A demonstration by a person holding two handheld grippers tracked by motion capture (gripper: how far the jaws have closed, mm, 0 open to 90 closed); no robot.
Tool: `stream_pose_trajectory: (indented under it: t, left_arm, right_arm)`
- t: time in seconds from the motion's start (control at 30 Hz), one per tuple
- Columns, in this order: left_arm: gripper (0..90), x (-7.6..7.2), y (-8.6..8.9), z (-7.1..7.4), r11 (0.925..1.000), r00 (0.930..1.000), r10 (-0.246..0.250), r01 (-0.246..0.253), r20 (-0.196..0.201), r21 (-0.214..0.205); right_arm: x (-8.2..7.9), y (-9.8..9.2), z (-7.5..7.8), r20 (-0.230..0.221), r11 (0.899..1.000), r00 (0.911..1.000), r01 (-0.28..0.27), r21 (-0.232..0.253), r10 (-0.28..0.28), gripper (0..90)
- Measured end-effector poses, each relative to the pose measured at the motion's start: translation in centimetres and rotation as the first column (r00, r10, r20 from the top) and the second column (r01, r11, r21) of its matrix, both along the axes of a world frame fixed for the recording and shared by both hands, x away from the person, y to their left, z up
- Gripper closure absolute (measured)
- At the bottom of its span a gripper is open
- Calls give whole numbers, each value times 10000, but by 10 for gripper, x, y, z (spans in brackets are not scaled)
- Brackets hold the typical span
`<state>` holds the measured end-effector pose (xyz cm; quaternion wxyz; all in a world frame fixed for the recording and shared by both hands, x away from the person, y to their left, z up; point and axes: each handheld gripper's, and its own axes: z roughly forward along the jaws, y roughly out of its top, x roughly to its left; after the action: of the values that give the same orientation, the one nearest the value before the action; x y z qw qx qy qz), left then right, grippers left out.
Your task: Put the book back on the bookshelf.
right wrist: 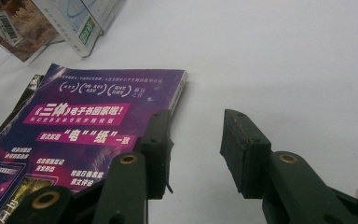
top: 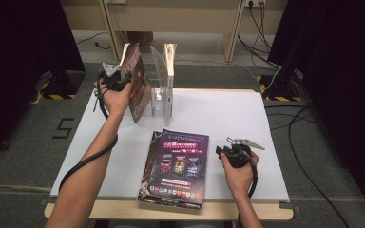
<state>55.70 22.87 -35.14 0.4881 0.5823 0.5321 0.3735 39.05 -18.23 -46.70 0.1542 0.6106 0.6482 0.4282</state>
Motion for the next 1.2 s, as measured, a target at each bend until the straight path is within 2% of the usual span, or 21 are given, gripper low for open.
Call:
stream_pose_trajectory:
  t: [0.27, 0.33, 0.7, 0.8, 1.0, 1.2]
  left_arm:
    - [696, -3, 6, -3, 9998, 9999, 70, -72, -127, -180]
    - [674, -5, 8, -4, 9999, 9998, 79, -81, -167, -115]
    - [558, -14, 15, -4, 9976, 9992, -100, 73, -377, -690]
    - [525, -18, 15, -3, 9949, 9983, -351, 305, -471, -958]
    - [487, -26, 18, -3, 9953, 9981, -248, 194, -559, -949]
    - [473, -34, 23, -4, 9950, 9973, -353, 291, -639, -957]
  right_arm:
    - [0, 0, 0, 44, 10000, 10000, -38, -35, 39, 628]
    - [0, 1, 0, 25, 10000, 10000, -54, -32, 54, 628]
    - [-1, 3, 1, 70, 10000, 10000, -44, -59, 44, 627]
    - [-1, 3, 1, 77, 9999, 10000, -54, -89, 55, 626]
    - [-2, 5, 3, 97, 9999, 9999, -115, -31, 115, 626]
    - [-2, 7, 4, 108, 9999, 9998, -149, -67, 149, 625]
